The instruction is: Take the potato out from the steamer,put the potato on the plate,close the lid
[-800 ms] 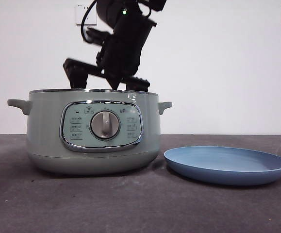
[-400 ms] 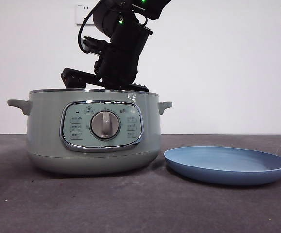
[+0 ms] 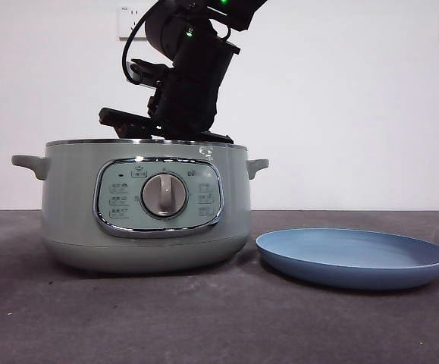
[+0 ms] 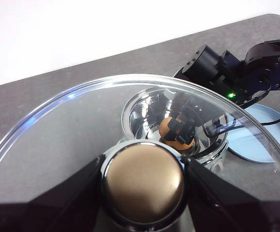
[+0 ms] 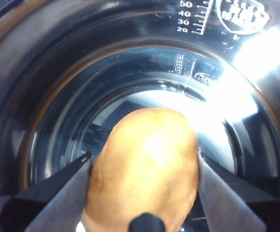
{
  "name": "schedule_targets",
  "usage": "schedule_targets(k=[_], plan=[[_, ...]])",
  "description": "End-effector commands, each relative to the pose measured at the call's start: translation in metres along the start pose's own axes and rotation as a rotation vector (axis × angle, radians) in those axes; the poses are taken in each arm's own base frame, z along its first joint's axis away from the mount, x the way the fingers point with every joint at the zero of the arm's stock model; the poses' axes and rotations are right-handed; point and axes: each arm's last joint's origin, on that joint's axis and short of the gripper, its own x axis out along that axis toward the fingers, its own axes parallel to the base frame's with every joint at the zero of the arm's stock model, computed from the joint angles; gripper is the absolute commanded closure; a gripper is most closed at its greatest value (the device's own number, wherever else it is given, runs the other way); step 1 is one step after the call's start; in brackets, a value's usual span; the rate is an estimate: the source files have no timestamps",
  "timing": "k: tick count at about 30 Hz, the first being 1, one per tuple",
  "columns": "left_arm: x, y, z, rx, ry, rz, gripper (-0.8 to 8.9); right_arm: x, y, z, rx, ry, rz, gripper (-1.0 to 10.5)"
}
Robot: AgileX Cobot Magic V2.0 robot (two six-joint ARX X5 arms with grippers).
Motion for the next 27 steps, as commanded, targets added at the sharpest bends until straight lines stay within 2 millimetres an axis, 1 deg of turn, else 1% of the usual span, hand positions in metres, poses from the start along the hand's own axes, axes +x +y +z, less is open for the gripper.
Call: schedule_targets(k=[1, 3, 6, 8, 11, 14, 16, 19, 21, 24, 27], plan=[[-0.007, 0.0, 0.004, -0.003, -0.062, 0.005, 8.26, 0.01, 0.001, -0.002, -0.003, 0.008, 0.002, 9.6], [-0.007, 0.0, 0.004, -0.003, -0.062, 0.005, 8.26, 0.002, 0.001, 0.001, -0.004, -0.011, 0.003, 9.6], [-0.007, 0.0, 0.004, -0.003, -0.063, 0.004, 8.26, -0.021, 0.002, 0.009, -0.019, -0.063, 0.003, 9.6], [-0.007, 0.0, 0.004, -0.003, -0.063, 0.003, 8.26, -0.041, 0.003, 0.015, -0.034, -0.107, 0.003, 9.6], [-0.007, 0.0, 0.004, -0.003, -0.063, 0.003, 8.26, -0.08, 0.005, 0.023, -0.045, -0.174, 0.007, 9.6], [-0.007, -0.001, 0.005, -0.002, -0.065, 0.001, 8.26, -0.119, 0.002, 0.025, -0.06, -0.218, 0.0, 9.6], [-0.007, -0.001, 0.005, -0.001, -0.071, -0.018, 8.26, -0.147, -0.001, 0.023, -0.069, -0.235, -0.035, 9.6], [-0.007, -0.002, 0.006, 0.001, -0.081, -0.043, 8.26, -0.183, -0.009, 0.016, -0.082, -0.236, -0.103, 9.6], [-0.007, -0.002, 0.006, 0.001, -0.082, -0.043, 8.26, -0.201, -0.016, 0.011, -0.077, -0.224, -0.126, 9.6], [-0.007, -0.002, 0.006, 0.001, -0.082, -0.043, 8.26, -0.221, -0.032, 0.0, -0.044, -0.179, -0.157, 9.7], [-0.007, -0.002, 0.006, 0.001, -0.082, -0.044, 8.26, -0.229, -0.049, -0.009, -0.004, -0.117, -0.188, 9.7]])
